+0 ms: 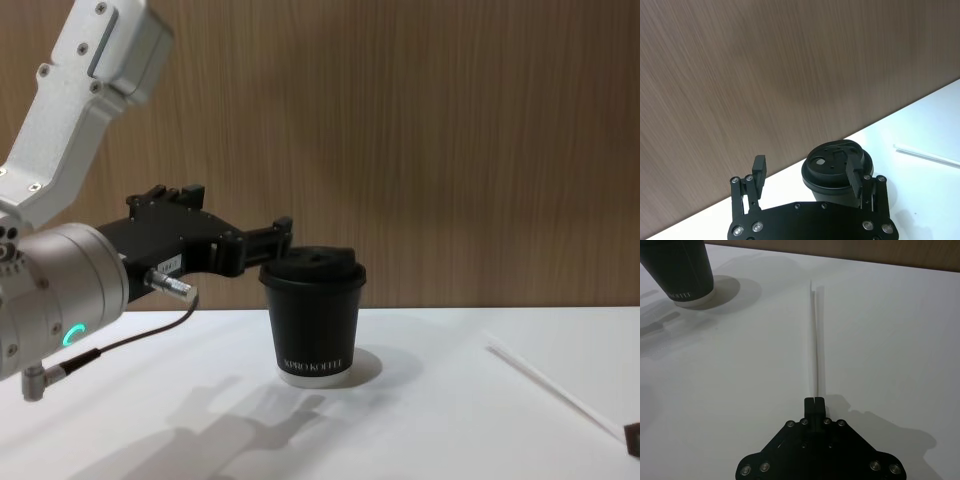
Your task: Pick up the straw with one hand, pass it to the other hand, and insert it into the cup.
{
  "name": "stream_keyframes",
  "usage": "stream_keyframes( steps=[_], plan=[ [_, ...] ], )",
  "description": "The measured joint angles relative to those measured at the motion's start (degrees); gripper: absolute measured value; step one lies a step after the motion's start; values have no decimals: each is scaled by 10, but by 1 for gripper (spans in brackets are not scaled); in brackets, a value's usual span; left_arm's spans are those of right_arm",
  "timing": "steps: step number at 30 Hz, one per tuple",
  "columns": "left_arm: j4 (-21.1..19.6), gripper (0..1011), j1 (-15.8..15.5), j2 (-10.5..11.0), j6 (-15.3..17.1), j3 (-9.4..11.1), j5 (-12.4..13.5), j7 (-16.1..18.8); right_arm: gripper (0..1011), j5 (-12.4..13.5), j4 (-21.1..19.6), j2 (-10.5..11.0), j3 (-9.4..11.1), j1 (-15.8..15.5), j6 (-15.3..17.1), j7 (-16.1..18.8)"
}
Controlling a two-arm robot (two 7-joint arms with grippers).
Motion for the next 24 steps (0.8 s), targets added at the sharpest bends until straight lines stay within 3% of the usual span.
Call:
stream_keyframes(
  steps=[10,24],
  plan=[
    [0,1003,0,0,0,0,0,0,0,-5,6,-3,4,-1,-29,1],
    [0,1003,0,0,0,0,0,0,0,-17,9,-5,13,1,-135,16]
  ],
)
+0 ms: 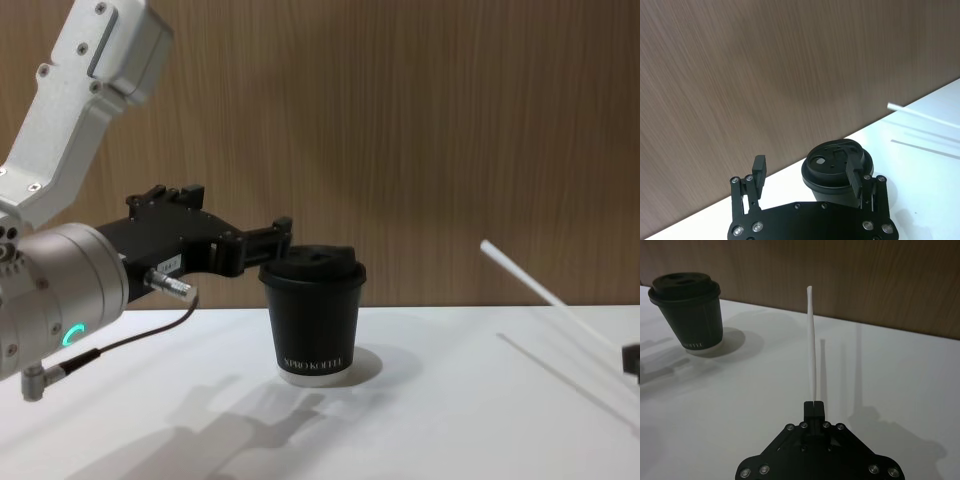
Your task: Pick up the straw with one hand, pass it to the other hand, and insert it into the cup.
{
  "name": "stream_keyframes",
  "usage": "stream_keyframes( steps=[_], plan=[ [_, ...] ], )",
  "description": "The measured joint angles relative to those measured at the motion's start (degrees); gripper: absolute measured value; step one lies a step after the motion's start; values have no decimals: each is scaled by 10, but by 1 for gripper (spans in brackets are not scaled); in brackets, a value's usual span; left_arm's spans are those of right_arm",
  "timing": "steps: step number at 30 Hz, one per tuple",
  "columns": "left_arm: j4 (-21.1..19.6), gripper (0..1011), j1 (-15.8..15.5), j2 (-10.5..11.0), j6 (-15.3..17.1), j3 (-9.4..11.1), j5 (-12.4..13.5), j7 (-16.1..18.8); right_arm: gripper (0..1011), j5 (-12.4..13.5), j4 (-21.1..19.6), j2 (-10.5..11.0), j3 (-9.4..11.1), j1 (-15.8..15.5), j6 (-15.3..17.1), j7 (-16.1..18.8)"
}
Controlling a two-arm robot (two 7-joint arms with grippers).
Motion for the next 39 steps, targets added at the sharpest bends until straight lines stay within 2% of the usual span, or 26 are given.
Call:
stream_keyframes(
  steps=[9,11,12,18,21,25,28,39],
  plan=[
    [0,1003,0,0,0,0,0,0,0,-3,1,9,6,4,-73,25],
    [0,1003,0,0,0,0,0,0,0,-2,2,14,8,7,-101,38],
    [0,1003,0,0,0,0,0,0,0,-2,2,14,8,7,-101,38],
    [0,1003,0,0,0,0,0,0,0,8,6,28,10,16,-155,69],
    [0,1003,0,0,0,0,0,0,0,18,9,38,11,25,-189,95],
    [0,1003,0,0,0,0,0,0,0,28,13,45,11,34,-212,115],
    [0,1003,0,0,0,0,0,0,0,43,18,54,9,46,-238,142],
    [0,1003,0,0,0,0,0,0,0,93,27,70,-2,80,-284,213]
  ],
)
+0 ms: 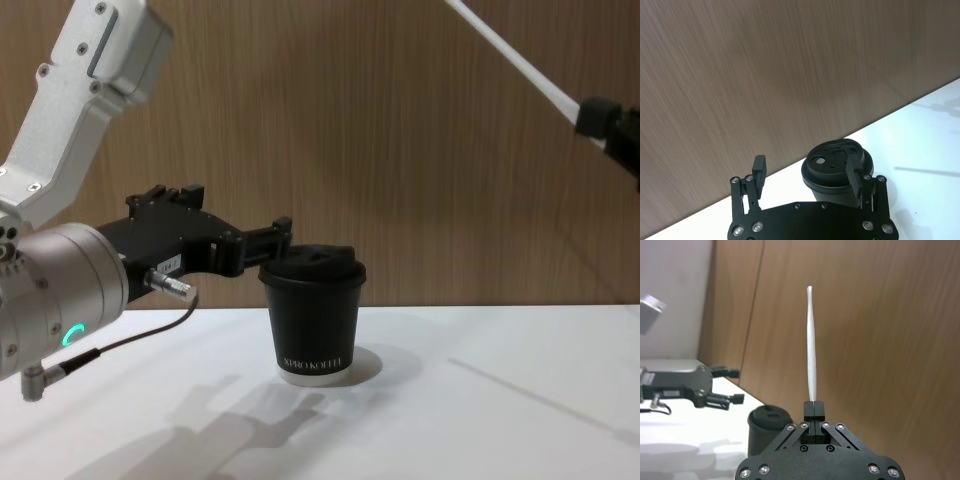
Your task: Pick up the straw with one hand, pass it to the other hand, and insert it into the cup.
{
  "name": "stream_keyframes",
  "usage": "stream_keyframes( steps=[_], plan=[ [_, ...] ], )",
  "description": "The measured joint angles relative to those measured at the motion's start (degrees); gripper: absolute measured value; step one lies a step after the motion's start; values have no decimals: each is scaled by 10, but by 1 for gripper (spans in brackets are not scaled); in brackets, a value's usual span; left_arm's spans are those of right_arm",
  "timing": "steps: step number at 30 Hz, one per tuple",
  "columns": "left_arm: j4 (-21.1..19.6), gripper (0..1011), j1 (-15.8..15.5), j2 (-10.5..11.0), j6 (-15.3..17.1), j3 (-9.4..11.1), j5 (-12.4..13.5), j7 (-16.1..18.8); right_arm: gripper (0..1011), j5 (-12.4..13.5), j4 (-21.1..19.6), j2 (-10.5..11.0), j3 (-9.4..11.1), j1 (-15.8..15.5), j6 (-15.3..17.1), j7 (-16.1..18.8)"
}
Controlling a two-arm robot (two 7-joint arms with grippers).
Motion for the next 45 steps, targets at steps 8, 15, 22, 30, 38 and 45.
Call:
stream_keyframes(
  steps=[8,15,22,30,38,45],
  plan=[
    [0,1003,0,0,0,0,0,0,0,22,-3,2,-5,13,-8,17],
    [0,1003,0,0,0,0,0,0,0,38,-16,3,-8,17,-6,18],
    [0,1002,0,0,0,0,0,0,0,48,-29,4,-11,18,1,17],
    [0,1003,0,0,0,0,0,0,0,56,-41,7,-14,18,8,14],
    [0,1002,0,0,0,0,0,0,0,62,-51,9,-17,18,12,13],
    [0,1003,0,0,0,0,0,0,0,64,-55,10,-19,18,14,11]
  ],
)
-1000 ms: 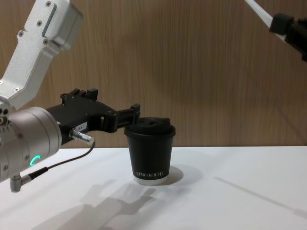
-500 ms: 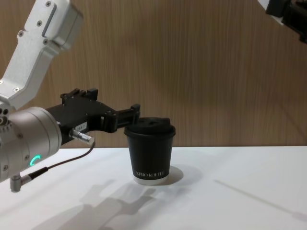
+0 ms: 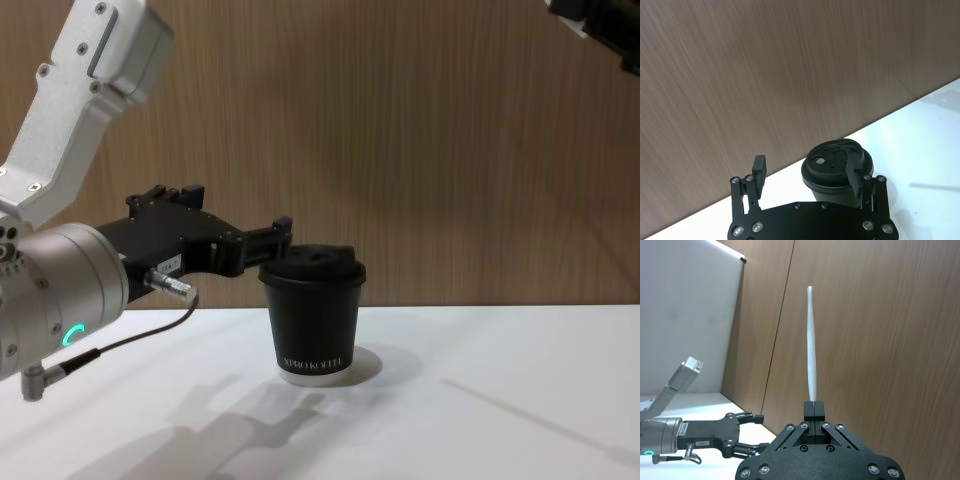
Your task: Pick up the straw with one hand, pass it to the other hand, and insert it into the cup.
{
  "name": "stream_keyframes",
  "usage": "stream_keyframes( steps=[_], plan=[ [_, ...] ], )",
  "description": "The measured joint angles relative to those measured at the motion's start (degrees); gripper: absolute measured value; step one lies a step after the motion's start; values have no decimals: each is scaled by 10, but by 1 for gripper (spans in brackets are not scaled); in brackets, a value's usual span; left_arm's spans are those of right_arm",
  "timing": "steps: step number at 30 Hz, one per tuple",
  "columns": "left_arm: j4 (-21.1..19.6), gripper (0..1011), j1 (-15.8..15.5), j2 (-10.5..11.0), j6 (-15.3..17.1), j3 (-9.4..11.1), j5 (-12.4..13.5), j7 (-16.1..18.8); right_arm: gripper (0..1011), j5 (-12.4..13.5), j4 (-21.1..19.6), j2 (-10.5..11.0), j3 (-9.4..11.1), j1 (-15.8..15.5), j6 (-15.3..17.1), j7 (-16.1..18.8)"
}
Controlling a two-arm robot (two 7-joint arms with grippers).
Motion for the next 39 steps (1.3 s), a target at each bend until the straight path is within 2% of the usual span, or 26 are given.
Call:
stream_keyframes(
  steps=[8,17,26,39],
  plan=[
    [-9,1003,-4,5,0,-3,-5,-16,0,2,-2,0,-1,0,1,-1],
    [-28,1003,-18,15,0,-13,-33,-62,0,3,-4,1,-1,0,2,-1],
    [-45,1002,-40,21,13,-27,-88,-129,0,3,-4,1,-2,0,2,-1],
    [-58,1003,-76,19,41,-49,-193,-224,0,3,-5,1,-2,0,2,-1]
  ],
)
